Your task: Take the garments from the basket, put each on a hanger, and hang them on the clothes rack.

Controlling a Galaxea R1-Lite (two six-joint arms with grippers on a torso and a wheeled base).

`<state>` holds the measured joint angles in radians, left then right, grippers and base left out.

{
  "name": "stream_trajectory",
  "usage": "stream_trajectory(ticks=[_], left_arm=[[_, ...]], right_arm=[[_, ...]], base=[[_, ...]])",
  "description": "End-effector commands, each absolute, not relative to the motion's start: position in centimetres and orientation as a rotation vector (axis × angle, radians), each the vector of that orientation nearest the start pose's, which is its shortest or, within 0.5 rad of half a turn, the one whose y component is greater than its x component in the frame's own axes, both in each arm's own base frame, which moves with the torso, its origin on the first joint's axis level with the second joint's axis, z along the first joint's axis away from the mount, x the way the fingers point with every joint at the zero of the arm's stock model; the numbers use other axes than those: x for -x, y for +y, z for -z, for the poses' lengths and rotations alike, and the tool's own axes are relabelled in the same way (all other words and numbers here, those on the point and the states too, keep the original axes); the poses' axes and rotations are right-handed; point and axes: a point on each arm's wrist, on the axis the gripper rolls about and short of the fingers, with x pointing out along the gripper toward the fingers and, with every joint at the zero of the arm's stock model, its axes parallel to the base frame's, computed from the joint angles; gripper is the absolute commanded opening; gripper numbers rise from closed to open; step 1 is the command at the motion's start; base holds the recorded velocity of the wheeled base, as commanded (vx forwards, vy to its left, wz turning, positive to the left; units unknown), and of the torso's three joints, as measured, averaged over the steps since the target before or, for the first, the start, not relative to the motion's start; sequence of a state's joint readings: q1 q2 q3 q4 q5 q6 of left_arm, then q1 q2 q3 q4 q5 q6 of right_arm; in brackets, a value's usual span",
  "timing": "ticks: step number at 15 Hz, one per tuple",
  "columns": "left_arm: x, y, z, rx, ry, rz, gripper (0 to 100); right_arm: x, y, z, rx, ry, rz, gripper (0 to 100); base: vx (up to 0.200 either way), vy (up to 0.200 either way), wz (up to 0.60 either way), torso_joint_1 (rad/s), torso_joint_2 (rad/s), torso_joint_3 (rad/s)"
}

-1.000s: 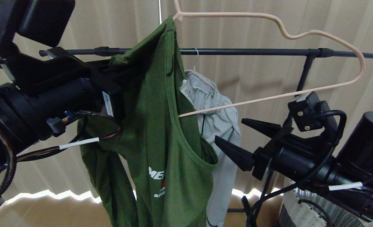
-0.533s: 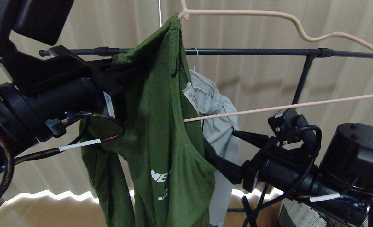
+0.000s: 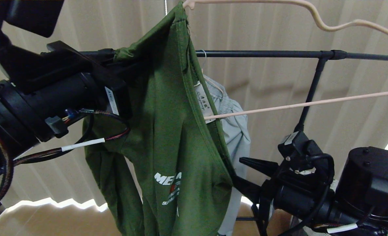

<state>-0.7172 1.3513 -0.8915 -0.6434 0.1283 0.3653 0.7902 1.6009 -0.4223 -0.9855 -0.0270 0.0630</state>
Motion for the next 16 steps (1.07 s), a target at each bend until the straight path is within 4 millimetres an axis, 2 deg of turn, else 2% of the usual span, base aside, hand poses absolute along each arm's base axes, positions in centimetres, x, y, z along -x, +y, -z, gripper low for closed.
stream_trajectory(ticks=[1,4,6,9,14,16], left_arm=[[-17.2,-14.6,-30.1,-0.266,-0.27,0.549,0],[-18.0,-13.9,-29.5,-0.285,-0.243,0.505,0],[-19.0,-13.0,-28.5,-0.317,-0.202,0.451,0],[-19.7,-11.1,-25.6,-0.483,-0.12,0.382,0],[-19.6,-9.5,-21.9,-0.634,-0.03,0.346,0],[-19.6,-9.0,-21.0,-0.663,0.001,0.339,0]], right_arm=[[-17.2,16.7,-15.0,0.013,0.195,-0.736,0],[-18.3,15.3,-15.2,0.008,0.187,-0.662,0],[-19.5,13.6,-15.4,0.044,0.162,-0.576,0],[-21.0,11.7,-16.2,0.069,0.12,-0.486,0],[-21.5,11.5,-17.3,0.061,0.078,-0.465,0],[-21.5,11.5,-17.3,0.06,0.076,-0.465,0]], base=[[0.0,0.0,0.0,0.0,0.0,0.0],[0.0,0.0,0.0,0.0,0.0,0.0],[0.0,0.0,0.0,0.0,0.0,0.0],[0.0,0.0,0.0,0.0,0.0,0.0],[0.0,0.0,0.0,0.0,0.0,0.0],[0.0,0.0,0.0,0.0,0.0,0.0]])
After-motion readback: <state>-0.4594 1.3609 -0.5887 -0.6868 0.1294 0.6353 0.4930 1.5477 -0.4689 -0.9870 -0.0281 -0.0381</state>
